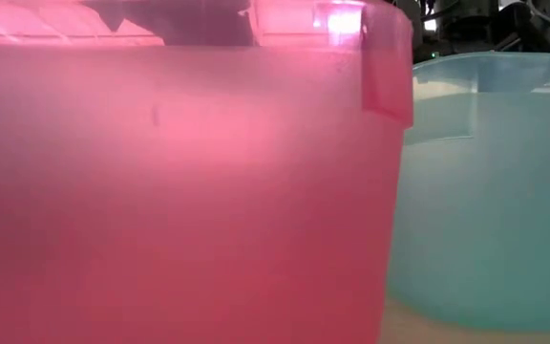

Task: Pick & Place Office items
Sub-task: Put the white digital clock into the blue bin

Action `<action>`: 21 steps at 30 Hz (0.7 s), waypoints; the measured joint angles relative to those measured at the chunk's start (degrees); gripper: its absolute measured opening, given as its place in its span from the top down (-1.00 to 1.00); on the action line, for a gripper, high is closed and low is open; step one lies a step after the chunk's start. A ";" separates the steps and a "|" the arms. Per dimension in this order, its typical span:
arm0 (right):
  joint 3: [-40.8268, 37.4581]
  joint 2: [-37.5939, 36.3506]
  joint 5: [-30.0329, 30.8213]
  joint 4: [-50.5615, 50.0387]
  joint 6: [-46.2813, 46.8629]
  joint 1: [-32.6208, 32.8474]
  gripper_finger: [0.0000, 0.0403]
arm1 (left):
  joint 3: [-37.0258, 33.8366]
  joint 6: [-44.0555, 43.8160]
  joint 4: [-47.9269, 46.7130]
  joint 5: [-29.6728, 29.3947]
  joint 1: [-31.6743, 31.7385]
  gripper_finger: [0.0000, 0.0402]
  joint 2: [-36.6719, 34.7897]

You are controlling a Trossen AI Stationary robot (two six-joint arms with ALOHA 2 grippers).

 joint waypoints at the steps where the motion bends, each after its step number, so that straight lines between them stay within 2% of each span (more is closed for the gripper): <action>1: 0.00 0.00 0.00 -0.06 -0.03 0.00 0.01 | 0.00 -0.01 0.05 0.00 0.00 0.70 0.00; 17: 0.00 -0.02 0.11 -0.62 -0.78 0.00 0.63 | 0.02 -0.92 0.30 -0.02 -0.02 0.70 0.00; 21: 0.00 -0.02 0.28 -0.69 -1.72 -0.04 0.70 | 0.02 -1.79 0.17 -0.04 0.00 0.70 0.00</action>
